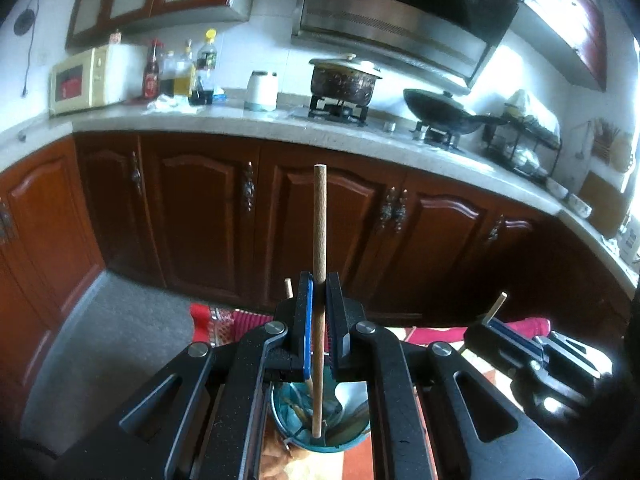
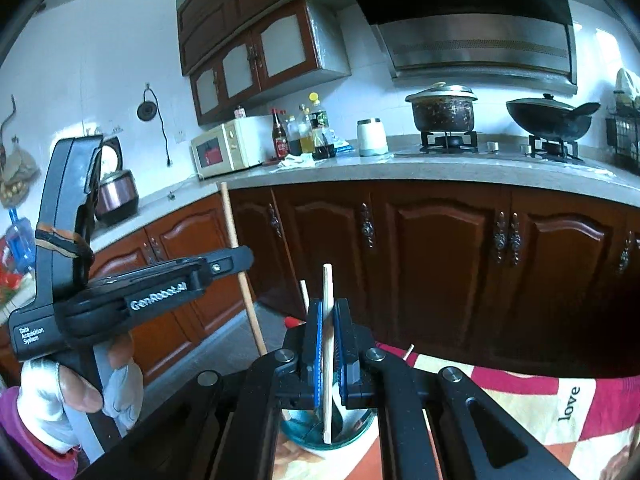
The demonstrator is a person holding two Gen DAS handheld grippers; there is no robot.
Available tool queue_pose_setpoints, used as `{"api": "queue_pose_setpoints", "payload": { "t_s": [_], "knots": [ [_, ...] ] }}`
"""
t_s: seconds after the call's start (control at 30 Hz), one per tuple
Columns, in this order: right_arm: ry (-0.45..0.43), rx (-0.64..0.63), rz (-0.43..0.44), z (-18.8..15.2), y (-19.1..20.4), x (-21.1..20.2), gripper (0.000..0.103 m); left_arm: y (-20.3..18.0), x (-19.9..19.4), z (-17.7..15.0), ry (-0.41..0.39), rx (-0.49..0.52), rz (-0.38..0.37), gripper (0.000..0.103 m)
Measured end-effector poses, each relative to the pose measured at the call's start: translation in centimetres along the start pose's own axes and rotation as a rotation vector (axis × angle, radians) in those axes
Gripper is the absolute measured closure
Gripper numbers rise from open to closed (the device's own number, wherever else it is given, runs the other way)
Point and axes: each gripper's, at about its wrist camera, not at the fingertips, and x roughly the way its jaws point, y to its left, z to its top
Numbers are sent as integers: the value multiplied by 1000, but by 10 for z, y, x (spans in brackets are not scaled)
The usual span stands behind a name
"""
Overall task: Organize utensils
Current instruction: 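Lower both chopsticks into the holder and open both tools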
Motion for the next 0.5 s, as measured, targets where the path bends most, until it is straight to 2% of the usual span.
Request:
{"api": "queue_pose_setpoints", "payload": {
  "t_s": [0.2,0.5],
  "knots": [
    [45,3,2,-15,-6,29,98,9,25,-16,28,-27,12,98],
    [113,38,6,-42,-20,50,98,6,41,-39,79,6,28,98]
  ]
}}
